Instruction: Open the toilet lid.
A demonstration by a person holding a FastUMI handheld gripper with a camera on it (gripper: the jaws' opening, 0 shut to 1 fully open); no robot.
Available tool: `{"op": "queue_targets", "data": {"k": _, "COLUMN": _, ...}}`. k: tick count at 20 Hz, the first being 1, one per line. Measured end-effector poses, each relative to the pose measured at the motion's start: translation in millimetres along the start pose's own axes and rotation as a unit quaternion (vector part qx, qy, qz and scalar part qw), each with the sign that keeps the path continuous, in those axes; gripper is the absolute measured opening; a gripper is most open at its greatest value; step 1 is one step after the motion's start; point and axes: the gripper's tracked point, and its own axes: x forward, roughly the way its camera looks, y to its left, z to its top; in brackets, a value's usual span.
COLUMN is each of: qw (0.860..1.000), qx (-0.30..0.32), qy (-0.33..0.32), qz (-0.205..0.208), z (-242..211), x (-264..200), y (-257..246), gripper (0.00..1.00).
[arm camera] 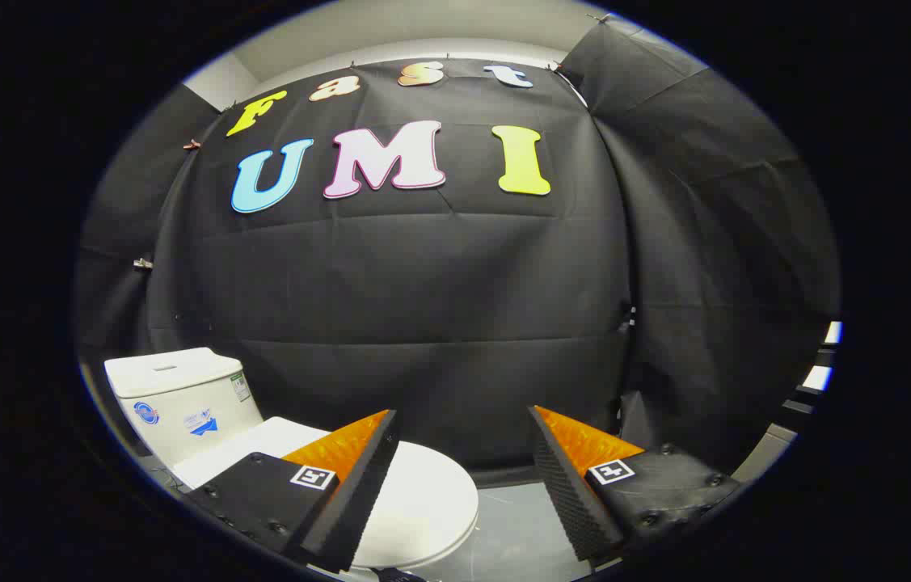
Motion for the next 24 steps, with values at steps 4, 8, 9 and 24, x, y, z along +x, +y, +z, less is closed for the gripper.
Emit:
{"op": "queue_targets", "data": {"k": 4, "qw": 1.000, "qx": 0.001, "qy": 0.002, "qz": -0.001, "z": -0.9, "x": 0.3, "y": -0.5, "gripper": 0.98}}
{"op": "queue_targets", "data": {"k": 8, "qw": 1.000, "qx": 0.000, "qy": 0.003, "qz": -0.002, "z": -1.0, "x": 0.4, "y": -1.0, "gripper": 0.98}}
{"op": "queue_targets", "data": {"k": 9, "qw": 1.000, "qx": 0.000, "qy": 0.003, "qz": -0.002, "z": -1.6, "x": 0.5, "y": -1.1, "gripper": 0.98}}
{"op": "queue_targets", "data": {"k": 24, "qw": 1.000, "qx": -0.002, "qy": 0.007, "qz": 0.002, "z": -3.1, "x": 0.4, "y": 1.5, "gripper": 0.98}}
